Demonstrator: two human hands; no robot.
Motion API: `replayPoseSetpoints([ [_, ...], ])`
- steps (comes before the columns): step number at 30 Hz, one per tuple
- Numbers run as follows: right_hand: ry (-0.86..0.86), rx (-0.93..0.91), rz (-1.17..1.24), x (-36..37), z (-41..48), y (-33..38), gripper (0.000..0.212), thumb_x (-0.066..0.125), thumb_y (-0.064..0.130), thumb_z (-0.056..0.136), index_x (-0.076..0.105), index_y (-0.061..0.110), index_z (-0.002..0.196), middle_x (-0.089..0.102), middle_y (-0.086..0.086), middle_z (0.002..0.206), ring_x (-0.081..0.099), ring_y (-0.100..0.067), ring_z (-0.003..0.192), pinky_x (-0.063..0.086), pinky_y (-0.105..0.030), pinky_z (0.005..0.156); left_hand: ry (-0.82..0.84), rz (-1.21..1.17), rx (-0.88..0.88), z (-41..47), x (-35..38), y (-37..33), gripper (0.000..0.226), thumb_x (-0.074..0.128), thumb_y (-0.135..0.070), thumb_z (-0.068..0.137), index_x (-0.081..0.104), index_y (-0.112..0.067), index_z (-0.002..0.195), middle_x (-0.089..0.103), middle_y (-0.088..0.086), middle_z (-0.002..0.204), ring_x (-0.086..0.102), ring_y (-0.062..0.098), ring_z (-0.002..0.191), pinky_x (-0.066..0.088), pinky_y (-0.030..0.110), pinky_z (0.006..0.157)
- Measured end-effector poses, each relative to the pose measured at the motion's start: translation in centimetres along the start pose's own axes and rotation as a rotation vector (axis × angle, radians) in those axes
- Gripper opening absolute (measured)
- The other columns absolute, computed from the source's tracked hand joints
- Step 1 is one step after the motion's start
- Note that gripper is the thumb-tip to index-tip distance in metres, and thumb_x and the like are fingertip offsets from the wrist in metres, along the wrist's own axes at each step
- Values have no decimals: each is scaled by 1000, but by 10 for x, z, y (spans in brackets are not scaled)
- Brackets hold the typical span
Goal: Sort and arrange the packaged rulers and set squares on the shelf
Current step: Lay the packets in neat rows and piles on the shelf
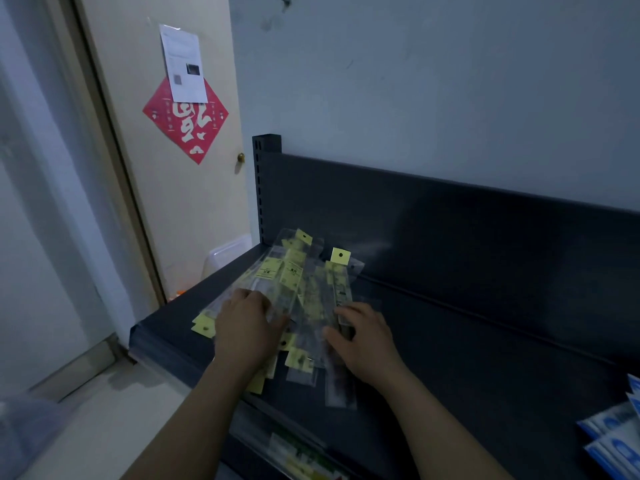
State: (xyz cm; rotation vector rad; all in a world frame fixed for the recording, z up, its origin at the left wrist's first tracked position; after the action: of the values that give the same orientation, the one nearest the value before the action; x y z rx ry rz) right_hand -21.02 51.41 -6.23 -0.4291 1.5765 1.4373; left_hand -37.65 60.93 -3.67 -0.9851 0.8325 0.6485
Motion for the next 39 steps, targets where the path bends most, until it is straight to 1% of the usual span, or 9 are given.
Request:
replayPoseSetpoints([
  [3, -10, -37, -10, 1, -2, 0, 50, 45, 48, 95, 44, 26, 139, 35, 9, 145, 29, -15, 132, 26, -33, 111, -60, -143, -5, 0, -2, 5, 39, 62, -26, 88, 49, -7, 57, 49, 7, 65, 48, 19, 63, 33, 29, 55],
  [5, -12, -58, -13, 1, -3, -1, 49, 44, 47, 95, 43, 26, 140, 34, 10, 145, 29, -14, 132, 26, -32, 111, -62, -276, -58, -1, -4, 10, 41, 57, -22, 91, 50, 2, 58, 49, 17, 57, 47, 25, 52, 35, 34, 50],
  [8, -2, -65, -2, 1, -2, -3, 48, 44, 47, 96, 44, 27, 139, 34, 10, 145, 28, -13, 133, 26, -34, 112, -113, -437, -117, -4, -16, 17, 40, 51, -25, 94, 62, 9, 77, 61, 27, 73, 59, 37, 66, 46, 39, 58],
  [12, 15, -59, 23, 2, -1, -5, 47, 46, 46, 95, 44, 28, 139, 32, 12, 146, 25, -12, 134, 24, -34, 113, -192, -626, -197, -6, -34, 28, 29, 48, -22, 96, 68, -9, 80, 66, 13, 76, 62, 27, 69, 48, 37, 61],
  [16, 15, -43, 34, 1, -1, -5, 47, 48, 45, 94, 45, 28, 138, 33, 12, 146, 24, -11, 134, 23, -33, 114, -89, -749, -285, 2, -29, 47, 34, 44, -27, 96, 64, -2, 87, 66, 23, 87, 62, 38, 82, 49, 45, 68],
  [21, -18, -26, 44, -1, -2, -3, 44, 54, 38, 94, 50, 24, 135, 38, 9, 144, 27, -12, 134, 24, -23, 109, 56, -622, -216, 9, -28, 51, 34, 45, -27, 96, 65, 1, 89, 65, 23, 85, 62, 36, 81, 50, 43, 71],
  [27, -43, -4, -39, -3, -5, 2, 40, 53, 38, 94, 53, 23, 132, 42, 7, 141, 31, -13, 131, 27, -21, 105, 130, -524, -126, 13, -23, 50, 24, 52, -24, 95, 70, -9, 89, 66, 2, 83, 57, 10, 71, 41, 25, 63],
  [33, -103, -79, -96, -11, 0, 37, 37, 53, 35, 95, 56, 24, 130, 42, 7, 142, 34, -9, 132, 22, -14, 102, 25, -572, -178, 26, -34, 75, 30, 44, -16, 96, 65, 1, 81, 64, 13, 78, 59, 28, 74, 45, 36, 65],
  [39, 73, -159, -3, 22, 22, 97, 58, 63, 46, 86, 46, 27, 138, 33, 12, 150, 27, -7, 139, 22, -21, 109, 73, -720, -220, 32, -33, 89, 31, 42, -20, 98, 68, -8, 86, 69, 9, 86, 64, 28, 82, 50, 44, 77],
])
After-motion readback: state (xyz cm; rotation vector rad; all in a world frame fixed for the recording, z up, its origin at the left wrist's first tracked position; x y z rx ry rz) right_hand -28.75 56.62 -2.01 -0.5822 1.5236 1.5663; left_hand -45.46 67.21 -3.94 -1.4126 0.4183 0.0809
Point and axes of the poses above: each hand's wrist, its own z-axis towards the middle knuckle, its own x-axis out of the palm, y = z × x, the point moved 6 cm from there along z, towards the middle knuckle
